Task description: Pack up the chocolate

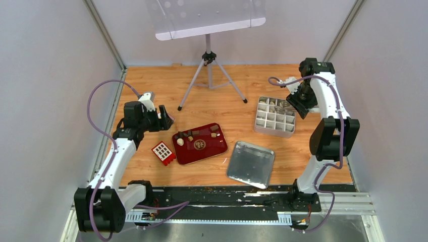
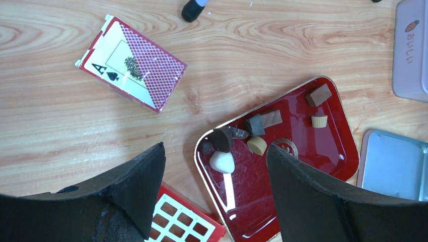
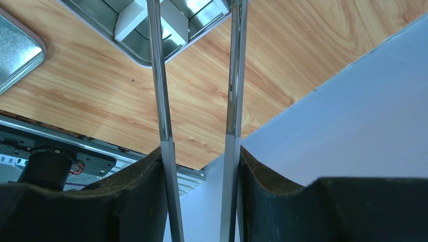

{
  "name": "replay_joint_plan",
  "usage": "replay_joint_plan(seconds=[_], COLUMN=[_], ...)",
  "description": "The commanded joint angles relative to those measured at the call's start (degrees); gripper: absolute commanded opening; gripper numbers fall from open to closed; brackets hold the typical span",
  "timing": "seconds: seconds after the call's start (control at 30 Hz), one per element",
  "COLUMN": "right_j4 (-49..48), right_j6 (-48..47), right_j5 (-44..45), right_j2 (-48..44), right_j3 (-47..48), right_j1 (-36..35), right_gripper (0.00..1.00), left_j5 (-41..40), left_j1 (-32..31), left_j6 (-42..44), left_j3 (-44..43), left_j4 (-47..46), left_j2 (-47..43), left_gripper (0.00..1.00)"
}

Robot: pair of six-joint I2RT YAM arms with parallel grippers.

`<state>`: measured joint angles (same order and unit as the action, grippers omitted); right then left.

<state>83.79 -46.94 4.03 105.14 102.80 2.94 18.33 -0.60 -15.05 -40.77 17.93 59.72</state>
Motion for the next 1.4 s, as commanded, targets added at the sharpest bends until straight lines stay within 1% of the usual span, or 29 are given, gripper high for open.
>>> replay_joint_plan(seconds=[0.0,0.1,0.2,0.27,0.3,0.43,0.47,0.53,0.63,0.67,0.77,0.87,1.0,1.37], right_j4=[1.3,2.8,4.7,5.0,4.9,-0.1,-2.0,-3.3,-3.5,-3.4,-3.2,-4.0,-8.6,-12.4], right_j6=[1.4,1.9,2.2,2.2,2.0,-0.7,-1.2,-1.7,-0.7,-0.4,-0.5,-2.2,-4.4,-6.8], right_j5=[0.0,-0.3,-1.2,-1.3,-1.0,4.4,5.1,4.3,0.1,-0.8,-2.6,-2.8,-2.3,-0.7], right_j2=[-1.4,-1.2,-1.1,-1.7,-2.0,-4.6,-5.0,-4.4,-0.6,1.3,7.6,12.7,15.6,20.1], right_j3=[4.0,6.5,9.9,10.7,10.5,3.8,2.0,1.8,6.6,8.9,17.0,22.1,22.0,22.2], right_j1=[0.1,-0.1,-2.4,-7.0,-10.8,-24.8,-28.1,-33.9,-41.5,-43.7,-49.0,-52.8,-55.9,-57.9], right_gripper=[0.45,0.45,0.40,0.38,0.38,0.36,0.36,0.36,0.35,0.35,0.35,0.36,0.39,0.43], left_j5=[-0.2,-0.1,-0.2,-0.4,-0.5,-1.3,-1.6,-2.0,-2.4,-2.4,-2.2,-2.1,-2.4,-2.8], left_j1=[0.4,0.4,0.4,0.4,0.4,0.4,0.4,0.4,0.4,1.9,2.3,2.3,2.3,2.8], left_j6=[0.3,0.2,0.2,0.3,0.4,0.8,1.1,1.4,1.3,1.1,0.5,0.3,0.5,0.4], left_j3=[0.2,0.3,0.4,0.4,0.4,0.3,0.3,0.3,0.6,0.7,1.0,1.0,1.3,3.1], left_j4=[-0.9,-1.0,-1.2,-1.2,-1.2,-0.9,-0.7,-0.3,-0.3,-0.4,-0.8,-1.0,-1.1,-1.0], left_j2=[-1.3,-1.1,-1.2,-1.1,-1.1,-1.5,-1.8,-2.3,-3.2,-3.4,-3.9,-4.3,-5.8,-8.3], left_gripper=[0.82,0.82,0.82,0.82,0.82,0.82,0.82,0.82,0.82,0.82,0.82,0.82,0.82,0.82])
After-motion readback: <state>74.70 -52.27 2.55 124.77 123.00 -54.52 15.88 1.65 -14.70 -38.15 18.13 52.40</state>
